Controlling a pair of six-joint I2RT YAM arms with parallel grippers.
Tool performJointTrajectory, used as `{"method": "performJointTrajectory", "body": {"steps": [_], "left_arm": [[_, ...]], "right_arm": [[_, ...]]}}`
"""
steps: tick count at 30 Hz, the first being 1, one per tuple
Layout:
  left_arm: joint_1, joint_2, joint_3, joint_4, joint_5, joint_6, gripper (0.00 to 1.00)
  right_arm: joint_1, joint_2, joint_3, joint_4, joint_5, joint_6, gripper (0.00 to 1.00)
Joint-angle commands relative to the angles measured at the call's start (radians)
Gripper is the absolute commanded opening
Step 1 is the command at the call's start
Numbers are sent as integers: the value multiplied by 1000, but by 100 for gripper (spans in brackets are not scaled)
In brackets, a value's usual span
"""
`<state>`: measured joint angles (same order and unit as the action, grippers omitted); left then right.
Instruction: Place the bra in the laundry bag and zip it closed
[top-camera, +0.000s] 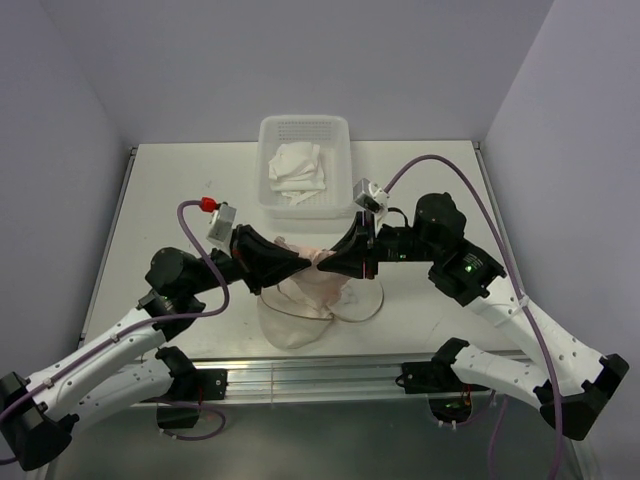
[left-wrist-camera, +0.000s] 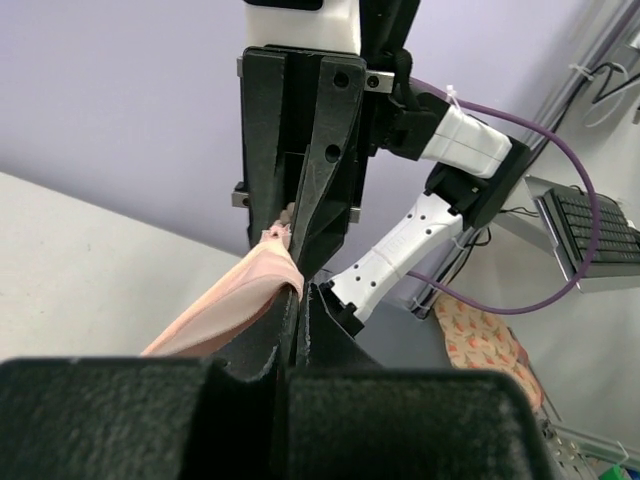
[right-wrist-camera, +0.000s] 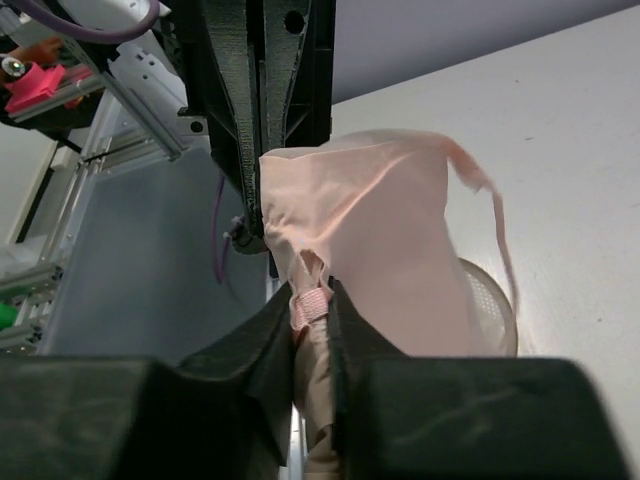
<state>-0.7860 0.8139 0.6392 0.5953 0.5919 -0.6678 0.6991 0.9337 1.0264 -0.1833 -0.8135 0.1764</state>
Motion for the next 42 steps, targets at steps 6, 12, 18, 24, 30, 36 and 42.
{"method": "performJointTrajectory", "body": {"steps": [6, 12, 18, 24, 30, 36, 42], "left_arm": [[-2, -88, 73, -153, -170, 89, 24], [-4, -196, 76, -340, -369, 134, 71], [-4, -283, 54, -590, -645, 99, 72], [-2, -340, -10, -896, -946, -61, 51], [-4, -240, -59, -971, -861, -133, 54], [-4, -104, -90, -927, -775, -156, 57], [-2, -26, -119, -865, -727, -170, 53]], "right_arm": [[7, -6, 20, 68, 27, 67, 0], [4, -10, 26, 85, 60, 113, 0], [2, -4, 11, 230, 100, 235, 0], [7, -6, -54, 346, 235, 325, 0], [10, -9, -158, 513, 290, 448, 0], [19, -22, -233, 580, 309, 485, 0], [30, -18, -272, 607, 290, 489, 0]]}}
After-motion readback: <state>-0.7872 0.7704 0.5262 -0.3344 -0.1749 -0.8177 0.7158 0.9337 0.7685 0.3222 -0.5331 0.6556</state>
